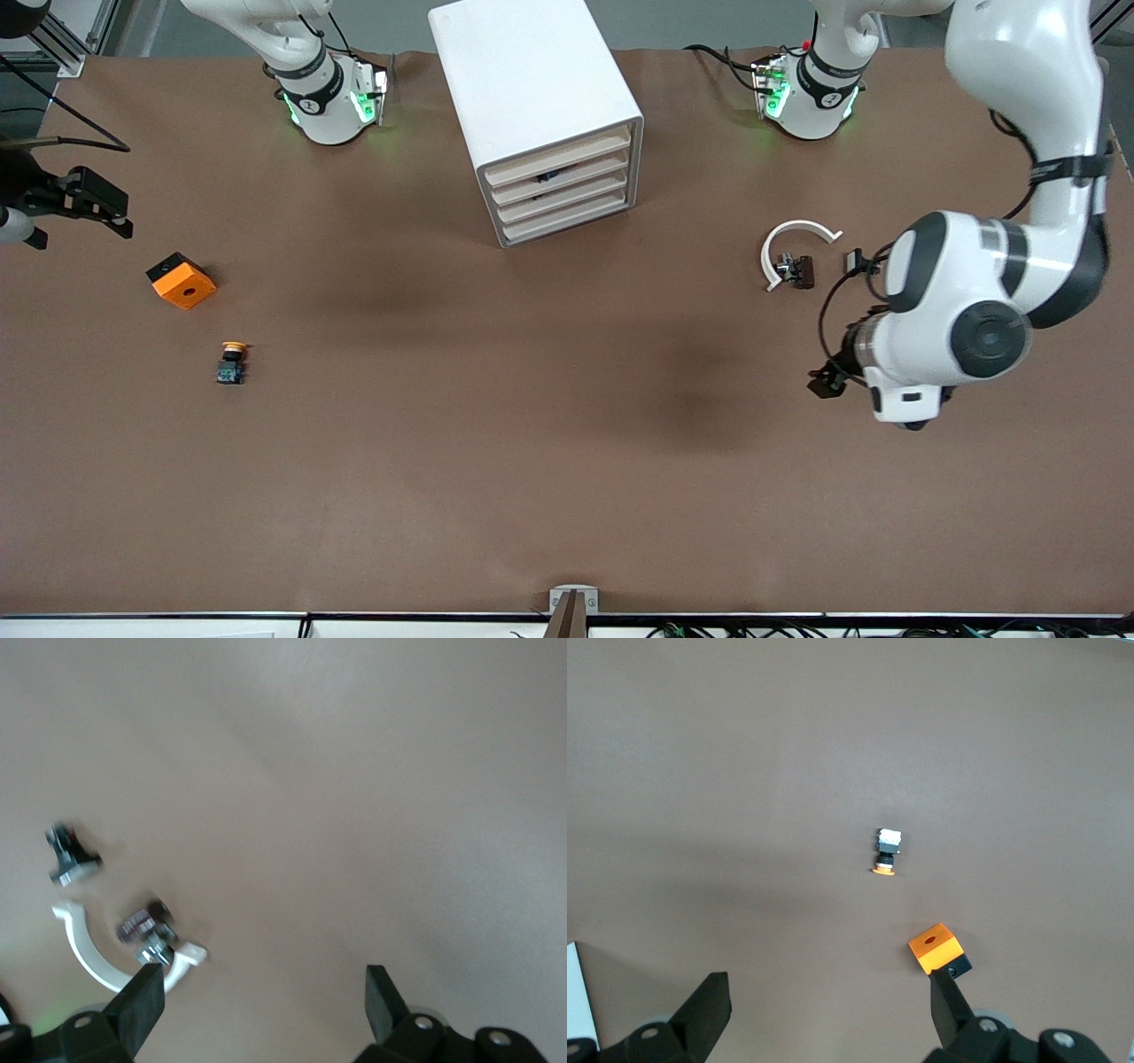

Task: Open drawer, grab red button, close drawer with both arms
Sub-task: 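Move the left gripper toward the handle of the white cabinet drawer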

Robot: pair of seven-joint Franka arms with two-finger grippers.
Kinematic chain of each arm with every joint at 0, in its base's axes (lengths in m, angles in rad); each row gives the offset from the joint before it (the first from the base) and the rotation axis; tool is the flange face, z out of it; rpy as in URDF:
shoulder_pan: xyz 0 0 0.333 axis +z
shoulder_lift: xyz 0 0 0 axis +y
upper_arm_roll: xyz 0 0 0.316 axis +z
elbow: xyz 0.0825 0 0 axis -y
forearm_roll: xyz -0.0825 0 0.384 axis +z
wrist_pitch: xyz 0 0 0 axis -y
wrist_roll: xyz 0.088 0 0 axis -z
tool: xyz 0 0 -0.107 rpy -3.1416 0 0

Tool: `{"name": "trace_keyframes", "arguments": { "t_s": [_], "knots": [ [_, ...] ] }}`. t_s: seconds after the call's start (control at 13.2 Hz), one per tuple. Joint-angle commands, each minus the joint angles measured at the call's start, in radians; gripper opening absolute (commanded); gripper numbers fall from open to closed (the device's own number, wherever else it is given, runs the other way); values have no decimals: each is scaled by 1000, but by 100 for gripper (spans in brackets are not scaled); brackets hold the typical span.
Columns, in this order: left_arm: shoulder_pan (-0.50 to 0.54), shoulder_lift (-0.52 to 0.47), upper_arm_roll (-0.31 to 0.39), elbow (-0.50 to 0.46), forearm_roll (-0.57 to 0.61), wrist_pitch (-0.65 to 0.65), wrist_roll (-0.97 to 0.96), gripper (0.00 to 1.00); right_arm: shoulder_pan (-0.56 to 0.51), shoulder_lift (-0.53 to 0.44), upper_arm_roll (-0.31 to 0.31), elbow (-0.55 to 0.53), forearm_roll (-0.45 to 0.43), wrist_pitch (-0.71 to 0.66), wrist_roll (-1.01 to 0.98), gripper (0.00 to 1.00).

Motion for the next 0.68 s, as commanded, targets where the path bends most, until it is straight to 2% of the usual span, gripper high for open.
{"name": "trace_keyframes", "arguments": {
  "t_s": [0.0, 0.23, 0.38, 0.61],
  "knots": [
    [-58, 81, 3, 41, -42, -10, -196, 100, 14, 3, -7, 10, 14, -1, 3, 100],
    [-100, 125, 3, 35, -151, -21, -321, 100, 22, 6, -7, 16, 14, 1, 3, 100],
    [-123, 148, 3, 27, -159, -105, -341, 100, 30, 14, -7, 27, 14, 1, 3, 100],
    [-155, 150, 3, 30, -267, -222, -384, 100, 36, 17, -7, 31, 14, 1, 3, 100]
  ]
}}
